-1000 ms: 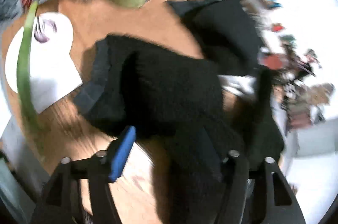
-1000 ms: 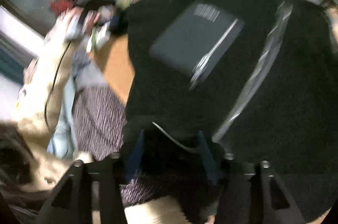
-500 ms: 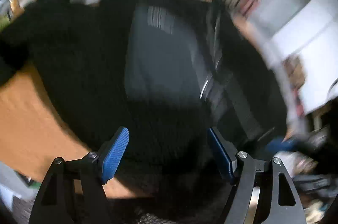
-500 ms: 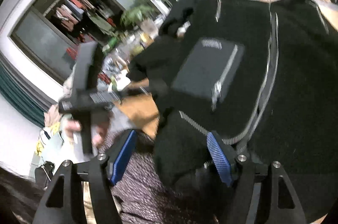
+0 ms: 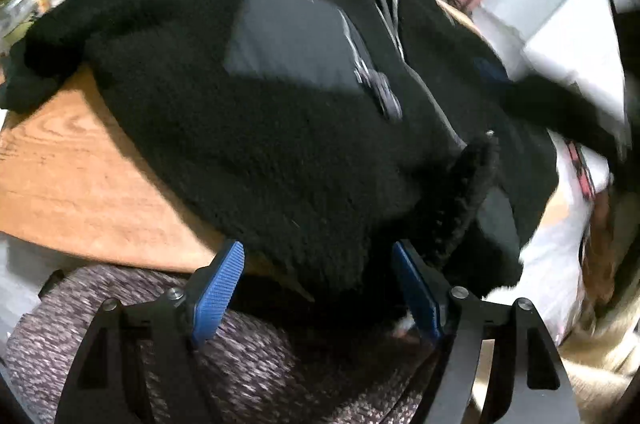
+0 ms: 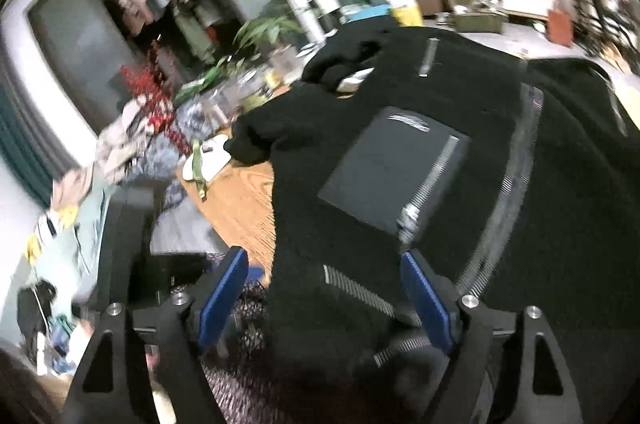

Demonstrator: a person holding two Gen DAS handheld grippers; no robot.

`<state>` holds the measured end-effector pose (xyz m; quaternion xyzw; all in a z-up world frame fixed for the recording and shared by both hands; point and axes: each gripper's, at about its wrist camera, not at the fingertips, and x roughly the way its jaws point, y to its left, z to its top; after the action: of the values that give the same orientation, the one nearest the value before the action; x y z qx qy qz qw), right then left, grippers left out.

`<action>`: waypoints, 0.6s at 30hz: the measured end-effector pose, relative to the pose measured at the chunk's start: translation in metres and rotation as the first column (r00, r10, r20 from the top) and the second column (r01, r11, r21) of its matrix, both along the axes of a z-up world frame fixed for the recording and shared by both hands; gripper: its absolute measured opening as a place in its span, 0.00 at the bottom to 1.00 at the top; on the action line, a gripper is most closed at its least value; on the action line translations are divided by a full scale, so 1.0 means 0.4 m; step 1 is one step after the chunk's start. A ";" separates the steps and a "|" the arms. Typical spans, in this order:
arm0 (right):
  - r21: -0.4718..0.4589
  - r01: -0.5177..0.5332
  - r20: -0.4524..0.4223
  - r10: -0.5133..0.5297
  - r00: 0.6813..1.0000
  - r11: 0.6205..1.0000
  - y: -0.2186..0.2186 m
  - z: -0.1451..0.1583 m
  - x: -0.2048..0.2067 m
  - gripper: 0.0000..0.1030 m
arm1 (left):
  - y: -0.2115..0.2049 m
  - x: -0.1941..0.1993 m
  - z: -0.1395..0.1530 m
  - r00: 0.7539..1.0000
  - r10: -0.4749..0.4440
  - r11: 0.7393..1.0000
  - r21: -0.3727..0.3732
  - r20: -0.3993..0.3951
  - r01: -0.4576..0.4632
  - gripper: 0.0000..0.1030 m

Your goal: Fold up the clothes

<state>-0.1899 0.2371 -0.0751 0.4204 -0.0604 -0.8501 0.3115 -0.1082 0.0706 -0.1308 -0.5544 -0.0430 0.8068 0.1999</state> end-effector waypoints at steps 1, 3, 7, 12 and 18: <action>0.015 -0.018 0.008 0.018 1.000 1.000 -0.025 -0.009 -0.013 0.80 | 0.001 0.006 -0.007 1.000 -0.018 0.999 0.031 0.009 0.018 0.74; 0.033 -0.034 0.057 0.032 0.998 0.999 -0.041 -0.041 -0.036 0.79 | -0.001 0.024 -0.015 0.999 -0.038 0.997 0.066 0.013 0.037 0.74; 0.097 -0.004 0.218 -0.018 0.976 0.995 -0.028 -0.162 -0.052 0.77 | -0.046 0.021 -0.022 0.999 0.019 0.998 0.064 0.038 -0.022 0.74; 0.151 -0.004 0.257 -0.035 0.966 0.988 -0.010 -0.232 0.003 0.67 | -0.110 0.016 0.036 0.998 0.057 0.996 0.068 0.006 -0.057 0.74; 0.156 -0.062 0.277 0.016 0.961 0.986 -0.002 -0.191 0.039 0.66 | -0.120 -0.038 0.192 0.957 0.143 0.989 0.085 -0.253 -0.125 0.74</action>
<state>-0.1744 0.2365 -0.1517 0.5591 -0.0250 -0.7794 0.2815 -0.1235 0.0228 -0.0541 -0.4332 -0.0816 0.8818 0.1675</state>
